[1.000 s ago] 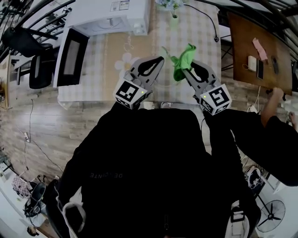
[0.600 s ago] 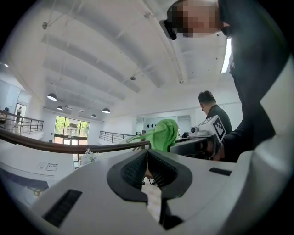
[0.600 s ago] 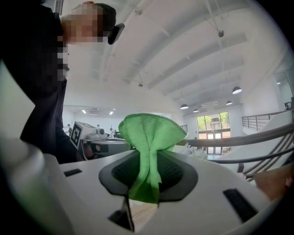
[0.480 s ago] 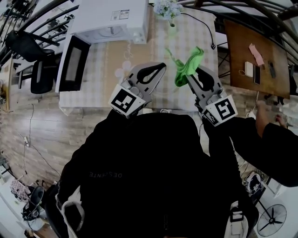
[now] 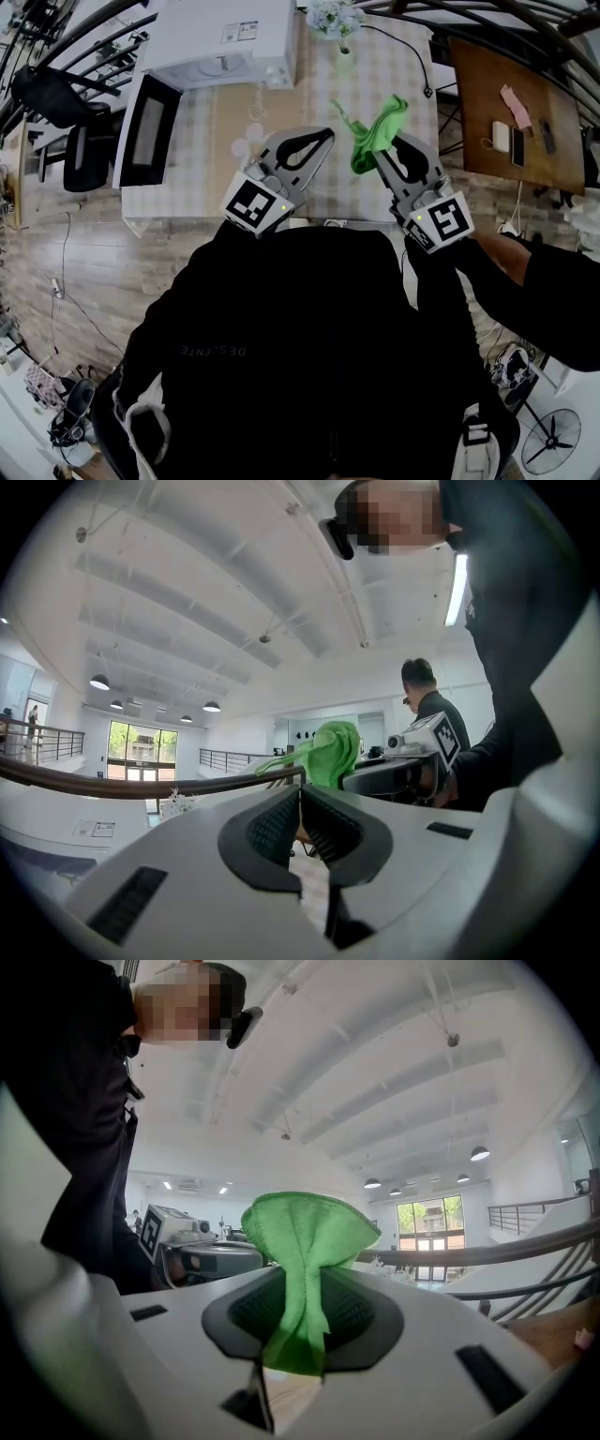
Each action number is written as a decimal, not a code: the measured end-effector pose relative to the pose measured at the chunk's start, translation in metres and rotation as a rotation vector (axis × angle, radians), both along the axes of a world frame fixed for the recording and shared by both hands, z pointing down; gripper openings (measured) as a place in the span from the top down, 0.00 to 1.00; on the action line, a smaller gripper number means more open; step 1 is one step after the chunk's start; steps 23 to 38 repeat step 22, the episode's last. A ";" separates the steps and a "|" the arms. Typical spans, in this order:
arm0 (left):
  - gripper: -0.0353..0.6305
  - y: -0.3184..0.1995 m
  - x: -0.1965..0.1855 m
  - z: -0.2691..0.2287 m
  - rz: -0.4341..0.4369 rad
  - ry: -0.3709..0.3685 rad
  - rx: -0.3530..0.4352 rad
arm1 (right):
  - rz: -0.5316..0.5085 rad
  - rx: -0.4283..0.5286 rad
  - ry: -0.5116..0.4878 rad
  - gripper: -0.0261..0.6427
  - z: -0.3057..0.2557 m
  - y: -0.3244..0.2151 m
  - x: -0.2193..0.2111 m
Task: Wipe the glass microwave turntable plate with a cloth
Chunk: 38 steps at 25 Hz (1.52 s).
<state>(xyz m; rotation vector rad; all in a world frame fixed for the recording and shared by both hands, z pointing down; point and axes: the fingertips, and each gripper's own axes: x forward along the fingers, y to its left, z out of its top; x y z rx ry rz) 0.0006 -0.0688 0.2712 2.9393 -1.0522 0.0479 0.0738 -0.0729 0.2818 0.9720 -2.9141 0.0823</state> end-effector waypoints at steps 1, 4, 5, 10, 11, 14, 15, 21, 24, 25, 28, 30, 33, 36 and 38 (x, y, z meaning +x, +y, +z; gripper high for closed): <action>0.91 0.000 0.001 0.000 0.003 0.000 -0.001 | 0.002 -0.002 -0.003 0.78 0.000 0.000 0.000; 0.91 0.001 0.002 0.001 0.007 -0.003 0.008 | 0.004 -0.004 -0.006 0.78 0.001 0.001 0.000; 0.91 0.001 0.003 0.001 0.009 -0.003 0.009 | 0.005 -0.005 -0.004 0.78 0.001 0.002 0.000; 0.91 0.003 0.006 0.004 0.023 -0.005 0.004 | 0.008 -0.002 -0.002 0.78 0.000 0.002 0.001; 0.91 0.003 0.006 0.004 0.025 -0.004 0.002 | 0.008 0.001 -0.001 0.78 -0.001 0.002 0.001; 0.91 0.003 0.005 0.003 0.026 0.003 0.001 | 0.015 -0.002 0.000 0.78 -0.001 0.002 0.001; 0.91 0.004 0.005 0.003 0.027 0.004 0.001 | 0.017 -0.005 -0.001 0.78 0.000 0.002 0.001; 0.91 0.004 0.002 0.004 0.028 0.009 -0.006 | 0.023 -0.006 -0.004 0.78 0.000 0.002 -0.002; 0.91 0.004 0.002 0.005 0.028 0.010 -0.007 | 0.024 -0.005 -0.004 0.78 0.000 0.002 -0.003; 0.91 0.004 0.002 0.005 0.028 0.010 -0.007 | 0.024 -0.005 -0.004 0.78 0.000 0.002 -0.003; 0.91 0.004 0.002 0.005 0.028 0.010 -0.007 | 0.024 -0.005 -0.004 0.78 0.000 0.002 -0.003; 0.91 0.004 0.002 0.005 0.028 0.010 -0.007 | 0.024 -0.005 -0.004 0.78 0.000 0.002 -0.003; 0.91 0.004 0.002 0.005 0.028 0.010 -0.007 | 0.024 -0.005 -0.004 0.78 0.000 0.002 -0.003; 0.91 0.004 0.002 0.005 0.028 0.010 -0.007 | 0.024 -0.005 -0.004 0.78 0.000 0.002 -0.003; 0.91 0.004 0.002 0.005 0.028 0.010 -0.007 | 0.024 -0.005 -0.004 0.78 0.000 0.002 -0.003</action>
